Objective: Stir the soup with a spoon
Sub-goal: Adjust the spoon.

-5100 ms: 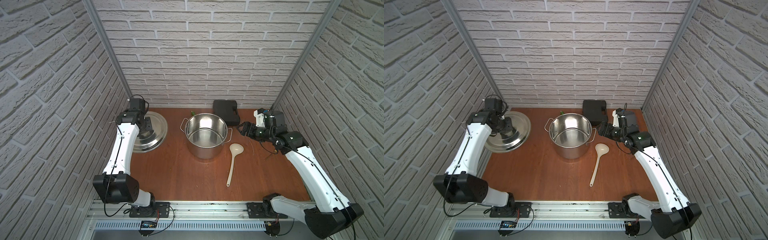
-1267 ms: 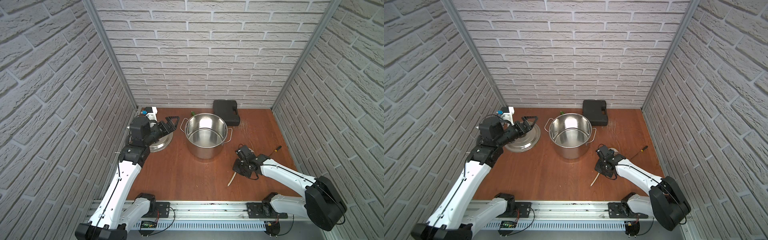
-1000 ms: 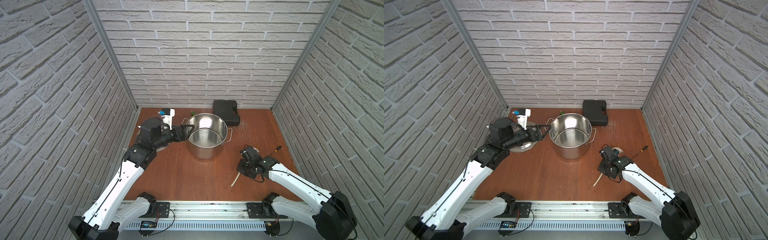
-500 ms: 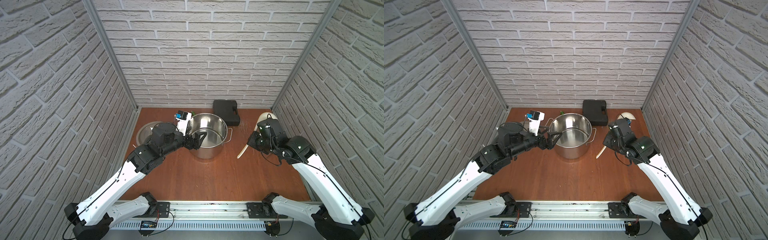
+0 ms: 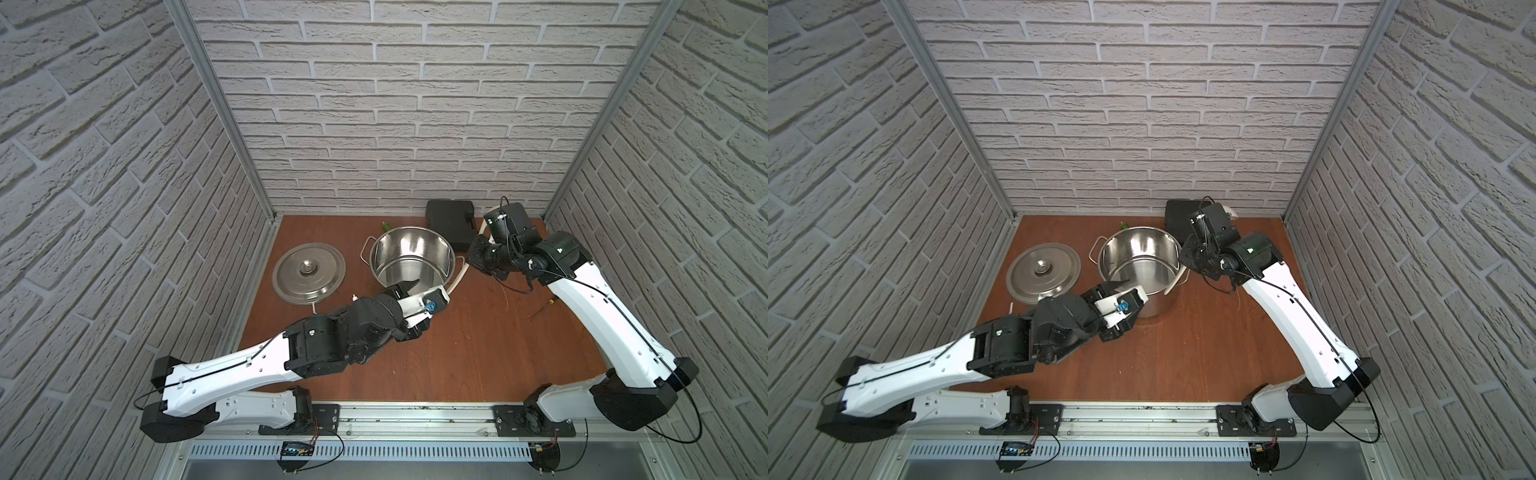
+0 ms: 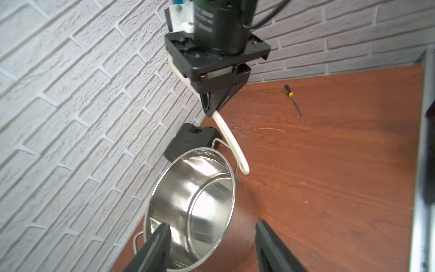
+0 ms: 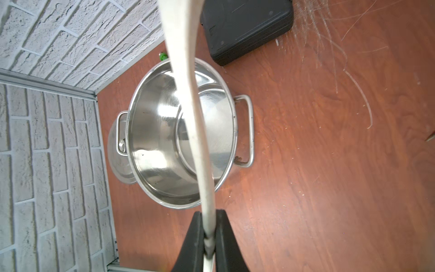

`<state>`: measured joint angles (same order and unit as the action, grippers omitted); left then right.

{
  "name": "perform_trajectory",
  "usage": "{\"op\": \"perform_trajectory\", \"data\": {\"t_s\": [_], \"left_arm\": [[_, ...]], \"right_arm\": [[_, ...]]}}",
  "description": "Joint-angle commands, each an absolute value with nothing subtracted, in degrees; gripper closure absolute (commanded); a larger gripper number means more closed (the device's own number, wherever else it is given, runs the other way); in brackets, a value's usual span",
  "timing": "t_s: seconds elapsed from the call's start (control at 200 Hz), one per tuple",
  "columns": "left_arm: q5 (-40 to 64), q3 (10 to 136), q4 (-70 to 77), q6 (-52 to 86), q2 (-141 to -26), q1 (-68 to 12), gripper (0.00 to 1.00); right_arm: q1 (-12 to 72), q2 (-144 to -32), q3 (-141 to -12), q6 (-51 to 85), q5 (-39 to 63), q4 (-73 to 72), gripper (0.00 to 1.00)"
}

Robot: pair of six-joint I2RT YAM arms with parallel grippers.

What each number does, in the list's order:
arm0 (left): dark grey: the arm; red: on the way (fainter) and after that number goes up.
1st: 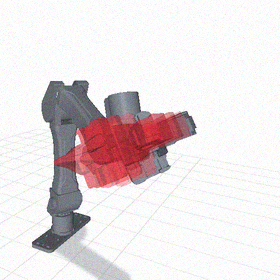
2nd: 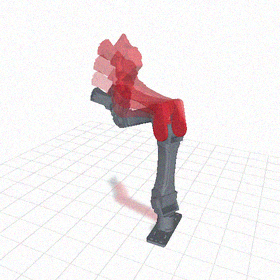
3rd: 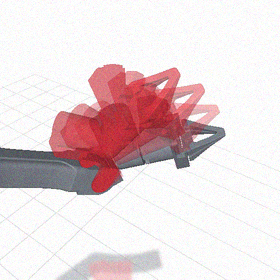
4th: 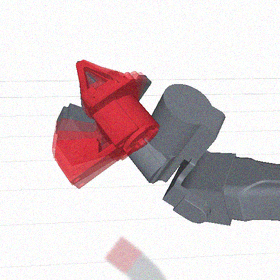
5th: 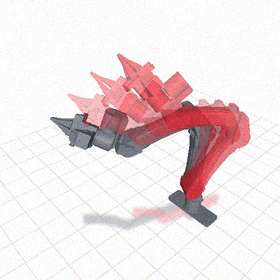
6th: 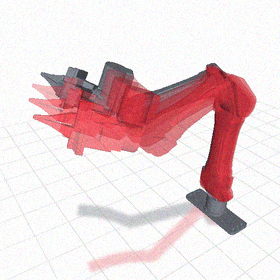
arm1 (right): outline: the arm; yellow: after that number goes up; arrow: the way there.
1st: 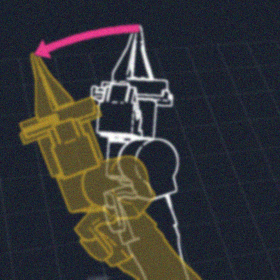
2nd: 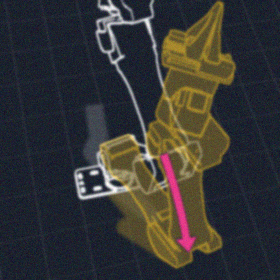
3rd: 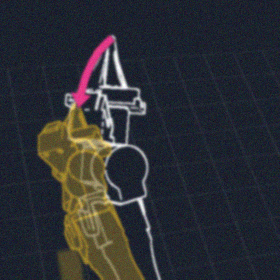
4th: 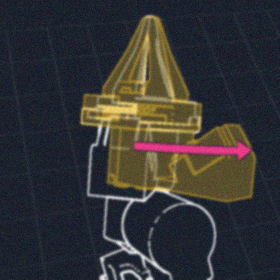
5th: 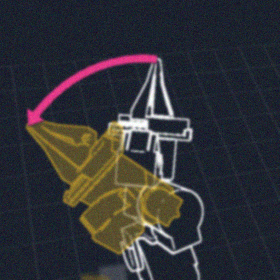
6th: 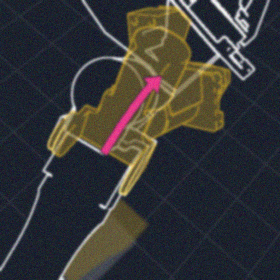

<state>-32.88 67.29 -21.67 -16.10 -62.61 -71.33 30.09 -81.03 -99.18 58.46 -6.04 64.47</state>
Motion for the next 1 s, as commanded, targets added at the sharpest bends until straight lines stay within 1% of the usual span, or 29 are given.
{"op": "perform_trajectory", "data": {"t_s": [0.0,0.1,0.22,0.34,0.57,0.865,0.93,0.995], "left_arm": [[-43.7,64.9,-9.1,-25.8,-65.6,-72.8,0.43],[-43.8,64.1,-4.1,-27.8,-67.6,-72.4,0.44],[-40.4,65.5,-6.9,-22.4,-67.9,-69.2,0.46],[-36.3,66.3,-9.5,-17.9,-67.7,-65.9,0.5],[-31.7,67.2,-11.6,-14.7,-69.3,-62.8,0.51],[-30.9,68.3,-13.3,-14.1,-72.0,-62.6,0.52],[-31.9,69.0,-14.0,-13.7,-72.8,-62.3,0.53],[-32.5,69.7,-14.9,-13.7,-73.6,-62.1,0.57]], "right_arm": [[31.9,-81.9,-102.1,65.4,-4.6,59.7,0.98],[33.2,-83.8,-105.7,66.1,-5.0,60.8,0.98],[33.5,-84.6,-108.2,66.3,-5.6,61.9,0.98],[33.7,-84.2,-107.2,67.5,-5.7,61.3,0.98],[34.5,-83.8,-104.9,70.3,-6.1,59.8,0.98],[35.5,-84.0,-103.8,72.5,-6.6,58.1,0.98],[35.9,-84.2,-103.8,72.8,-6.7,58.1,0.98],[36.3,-84.2,-103.6,73.1,-6.7,57.9,0.98]]}}
